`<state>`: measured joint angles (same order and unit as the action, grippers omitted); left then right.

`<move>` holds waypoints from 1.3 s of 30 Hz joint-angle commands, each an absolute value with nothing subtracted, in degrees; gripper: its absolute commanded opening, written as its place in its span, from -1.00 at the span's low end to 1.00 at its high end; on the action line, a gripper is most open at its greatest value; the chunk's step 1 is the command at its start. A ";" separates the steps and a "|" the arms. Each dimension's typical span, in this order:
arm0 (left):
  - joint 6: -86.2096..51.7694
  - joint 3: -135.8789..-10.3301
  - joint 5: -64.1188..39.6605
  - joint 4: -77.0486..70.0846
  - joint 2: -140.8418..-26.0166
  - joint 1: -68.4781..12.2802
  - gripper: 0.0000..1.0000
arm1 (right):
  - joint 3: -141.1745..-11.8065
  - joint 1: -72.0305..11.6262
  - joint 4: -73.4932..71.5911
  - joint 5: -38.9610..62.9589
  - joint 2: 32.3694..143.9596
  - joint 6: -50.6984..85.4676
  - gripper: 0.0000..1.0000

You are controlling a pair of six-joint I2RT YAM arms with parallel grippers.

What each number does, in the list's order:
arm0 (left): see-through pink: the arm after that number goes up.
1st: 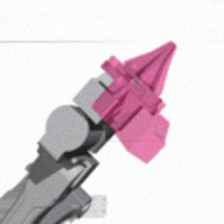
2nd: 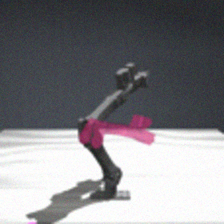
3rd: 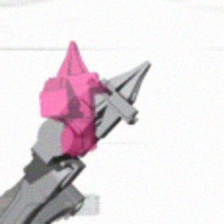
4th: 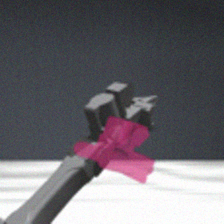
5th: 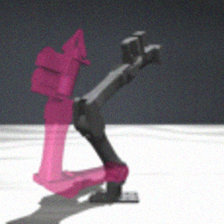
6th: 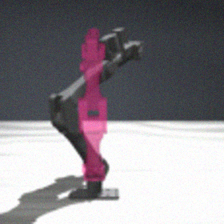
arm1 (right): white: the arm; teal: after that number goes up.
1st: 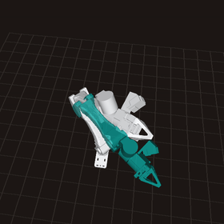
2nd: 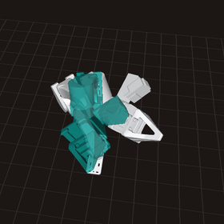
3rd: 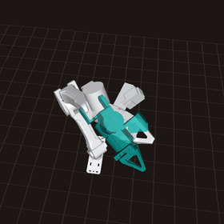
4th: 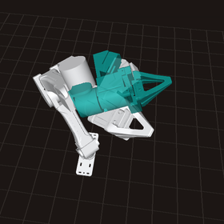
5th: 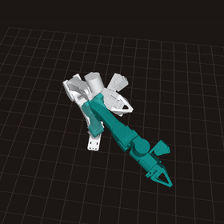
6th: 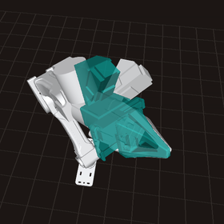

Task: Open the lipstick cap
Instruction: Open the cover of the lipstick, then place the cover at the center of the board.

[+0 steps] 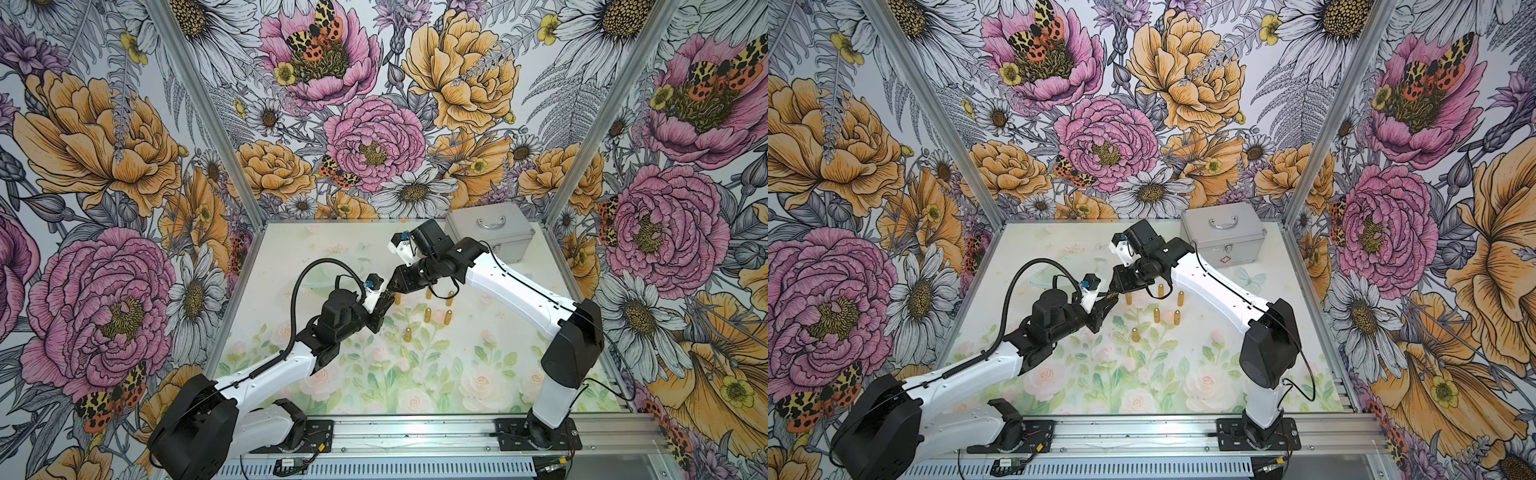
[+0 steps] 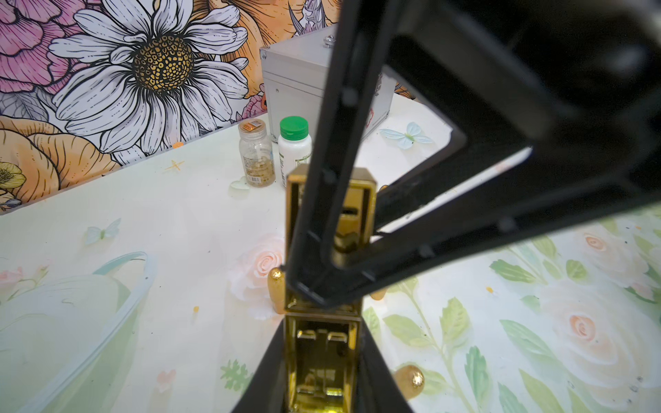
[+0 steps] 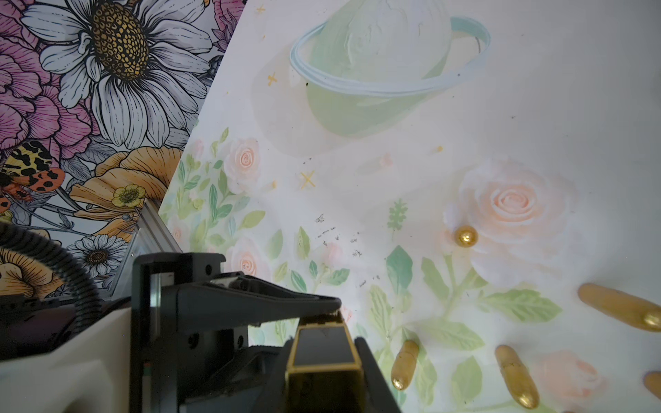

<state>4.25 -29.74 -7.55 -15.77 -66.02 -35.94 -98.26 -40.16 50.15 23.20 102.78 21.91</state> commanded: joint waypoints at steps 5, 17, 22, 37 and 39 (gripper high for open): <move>2.02 -27.86 -0.66 -13.57 -64.88 -36.15 -0.88 | -104.10 -39.57 49.04 20.76 98.72 22.79 -0.64; -3.29 -25.97 4.68 -12.28 -59.00 -34.16 -0.94 | -105.17 -39.44 48.31 13.18 100.76 22.93 -0.64; -8.01 -24.81 6.43 -9.07 -53.04 -30.63 -0.94 | -104.51 -42.52 45.90 6.31 105.65 23.09 -0.63; -10.91 -23.49 10.37 -3.34 -46.09 -26.54 -0.93 | -108.48 -49.84 36.47 -7.26 124.61 24.09 -0.63; -11.16 -23.23 10.49 -3.34 -46.05 -26.36 -0.92 | -109.27 -49.82 36.00 -8.72 126.64 23.74 -0.63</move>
<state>-10.15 -24.01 8.64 -4.16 -47.03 -26.98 -106.67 -50.06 39.24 -4.01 124.79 24.01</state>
